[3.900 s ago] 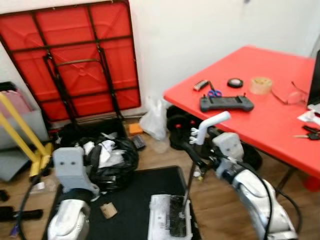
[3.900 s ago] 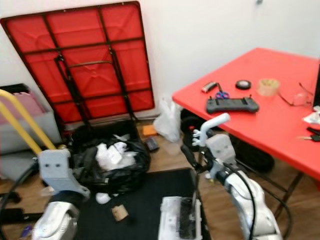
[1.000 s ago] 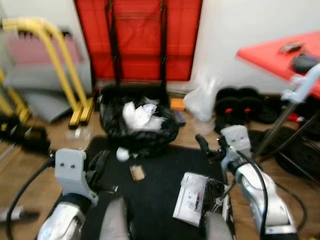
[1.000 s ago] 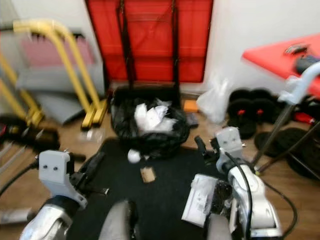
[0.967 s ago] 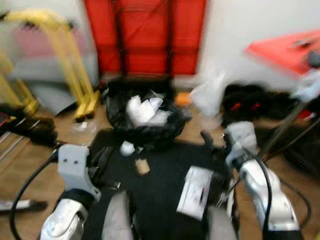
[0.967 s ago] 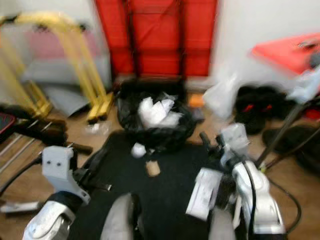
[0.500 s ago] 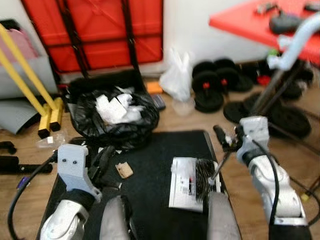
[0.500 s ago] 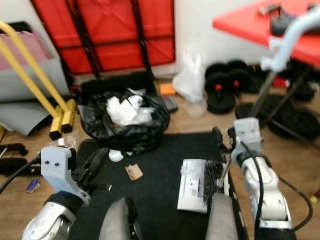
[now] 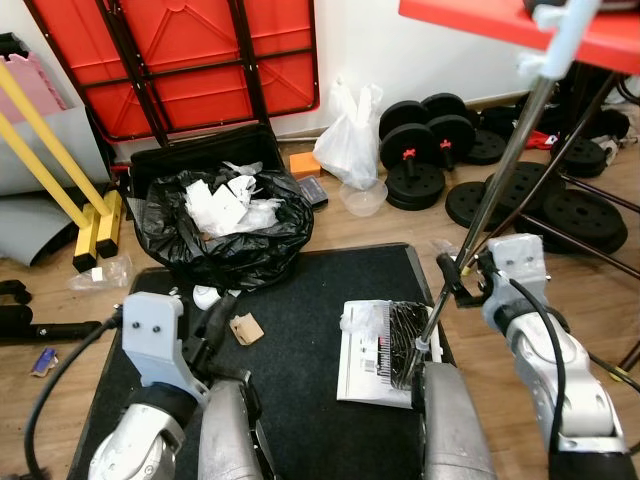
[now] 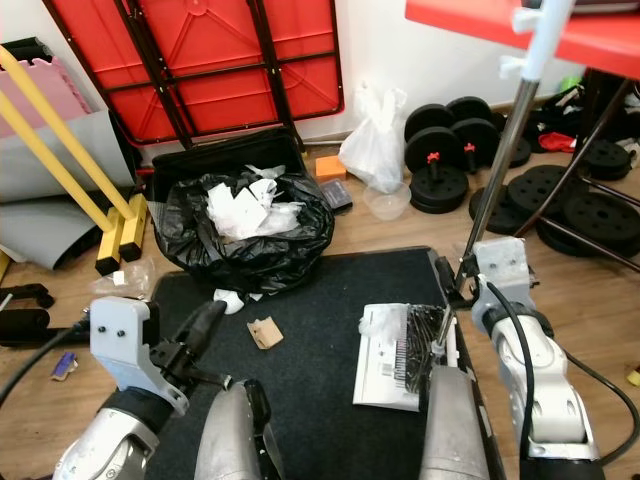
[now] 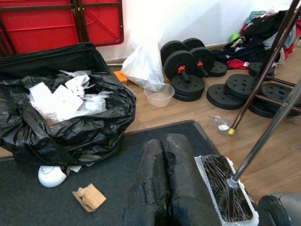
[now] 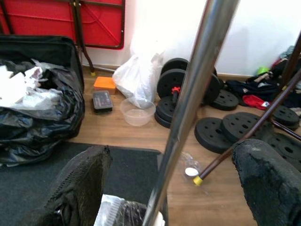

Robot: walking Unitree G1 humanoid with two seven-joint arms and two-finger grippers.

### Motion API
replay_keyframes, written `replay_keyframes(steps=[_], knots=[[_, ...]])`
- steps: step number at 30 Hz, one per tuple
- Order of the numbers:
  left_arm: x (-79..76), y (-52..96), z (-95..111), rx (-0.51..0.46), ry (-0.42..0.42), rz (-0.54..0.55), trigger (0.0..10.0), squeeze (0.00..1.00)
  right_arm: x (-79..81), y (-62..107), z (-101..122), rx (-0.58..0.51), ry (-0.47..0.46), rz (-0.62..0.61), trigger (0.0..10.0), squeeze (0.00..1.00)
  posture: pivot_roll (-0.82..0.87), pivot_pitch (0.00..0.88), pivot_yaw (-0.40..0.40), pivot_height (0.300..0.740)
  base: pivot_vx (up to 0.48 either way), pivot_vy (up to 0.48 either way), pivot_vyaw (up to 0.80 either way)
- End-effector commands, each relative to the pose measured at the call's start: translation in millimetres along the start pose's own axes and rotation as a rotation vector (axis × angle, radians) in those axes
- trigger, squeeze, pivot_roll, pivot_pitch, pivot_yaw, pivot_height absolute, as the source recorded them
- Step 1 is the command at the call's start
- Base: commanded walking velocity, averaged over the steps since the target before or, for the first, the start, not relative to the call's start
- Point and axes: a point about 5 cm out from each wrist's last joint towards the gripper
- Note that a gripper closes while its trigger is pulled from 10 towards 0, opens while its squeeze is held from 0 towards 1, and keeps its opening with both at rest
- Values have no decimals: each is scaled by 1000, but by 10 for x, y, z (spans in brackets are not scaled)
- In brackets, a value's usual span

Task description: Sweep floor

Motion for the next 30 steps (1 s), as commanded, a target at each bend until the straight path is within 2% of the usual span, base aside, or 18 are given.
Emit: replay_keyframes(steps=[1, 10, 11, 12, 13, 15, 16, 18, 21, 27, 30], knots=[[-24, 24, 10, 9, -3, -72, 10000, 0, -48, -5, -48, 34, -6, -28, 10000, 0, -67, 99, 54, 447, 0, 0, 0], [-26, 34, 17, 11, -1, -74, 10000, 0, -93, -24, -35, 32, -37, -54, 10000, 0, -66, 101, 56, 427, 0, 0, 0], [-38, 42, 25, 11, -2, -75, 10000, 0, -134, -139, -5, 49, -58, -68, 10000, 0, -55, 113, 44, 427, 0, 0, 0], [-38, 42, 25, 11, -2, -75, 10000, 0, -134, -139, -5, 49, -58, -68, 10000, 0, -55, 113, 44, 427, 0, 0, 0], [-51, 53, 34, 11, -3, -76, 10000, 0, -168, -238, 31, 57, -73, -74, 10000, 0, -50, 118, 40, 427, 0, 0, 0], [-51, 53, 34, 11, -3, -76, 10000, 0, -168, -238, 31, 57, -73, -74, 10000, 0, -50, 118, 40, 427, 0, 0, 0], [-65, 67, 45, 10, -5, -76, 10000, 0, -207, -323, 67, 63, -82, -82, 10000, 0, -45, 127, 38, 427, 0, 0, 0], [-77, 84, 57, 10, -6, -75, 10000, 0, -242, -387, 106, 66, -100, -90, 10000, 0, -39, 136, 34, 427, 0, 0, 0], [-95, 123, 78, 12, -6, -75, 10000, 0, -251, -464, 199, 52, -138, -80, 10000, 0, -31, 155, 33, 427, 0, 0, 0], [-119, 172, 101, 16, -4, -76, 10000, 0, -223, -508, 286, 34, -182, -50, 10000, 0, -21, 175, 32, 427, 0, 0, 0], [-132, 204, 113, 20, -2, -77, 10000, 0, -148, -544, 349, 27, -199, -1, 10000, 0, -17, 185, 31, 427, 0, 0, 0]])
Point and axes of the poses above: a point about 5 cm out from each wrist's last joint towards the gripper, its own y axis pointing back from the gripper into the wrist, its own z axis along the axis of the wrist's last joint, x = y × z, and after that the axes turned 1 degree about -y, right-handed
